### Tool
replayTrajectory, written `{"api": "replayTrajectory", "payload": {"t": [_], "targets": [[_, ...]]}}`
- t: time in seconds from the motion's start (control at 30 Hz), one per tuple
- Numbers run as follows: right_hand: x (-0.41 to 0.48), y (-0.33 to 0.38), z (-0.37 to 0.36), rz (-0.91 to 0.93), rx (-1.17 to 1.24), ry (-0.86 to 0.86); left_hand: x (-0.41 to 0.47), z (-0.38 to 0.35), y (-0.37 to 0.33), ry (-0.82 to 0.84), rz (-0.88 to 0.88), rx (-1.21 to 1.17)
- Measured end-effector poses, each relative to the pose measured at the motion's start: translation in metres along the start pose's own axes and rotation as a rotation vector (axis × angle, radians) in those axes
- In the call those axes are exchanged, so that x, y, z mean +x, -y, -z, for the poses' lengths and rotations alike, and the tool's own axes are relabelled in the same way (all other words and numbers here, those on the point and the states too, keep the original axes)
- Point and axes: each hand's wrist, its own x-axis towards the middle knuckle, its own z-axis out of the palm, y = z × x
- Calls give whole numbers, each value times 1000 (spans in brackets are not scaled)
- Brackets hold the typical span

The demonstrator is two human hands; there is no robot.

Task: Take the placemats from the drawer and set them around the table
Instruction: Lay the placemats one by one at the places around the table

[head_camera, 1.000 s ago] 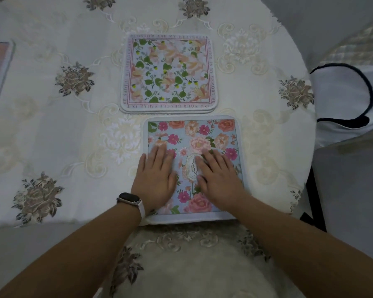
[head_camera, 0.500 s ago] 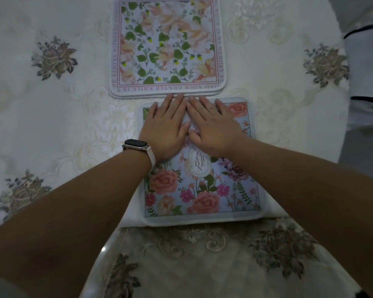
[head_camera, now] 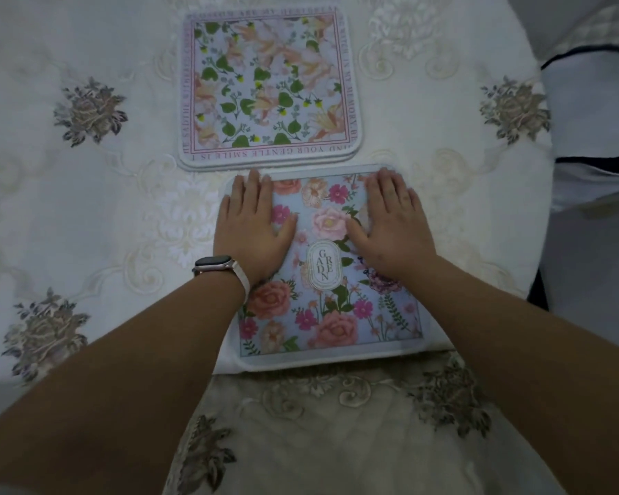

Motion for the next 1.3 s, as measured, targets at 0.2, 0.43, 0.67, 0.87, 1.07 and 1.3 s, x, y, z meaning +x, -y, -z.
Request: {"api": "replayTrajectory", "payload": {"t": [0.2, 0.43, 0.67, 0.87, 1.07, 1.3], "targets": [[-46, -4, -8, -34, 0, 39, -49, -4, 1, 36, -42, 4], [-88, 0, -5, 156, -112, 165, -101, -7, -2, 184, -454, 147], [-126, 45, -20, 465, -209, 244, -122, -14, -20, 222, -617, 179], [-116, 30, -16, 492, -201, 234, -119, -16, -17, 198, -565, 99], [-107, 12, -9, 311, -142, 194, -114, -10, -3, 103, -382, 46], [-106, -35, 3, 122, -163, 224, -112, -5, 31, 97, -292, 34]]}}
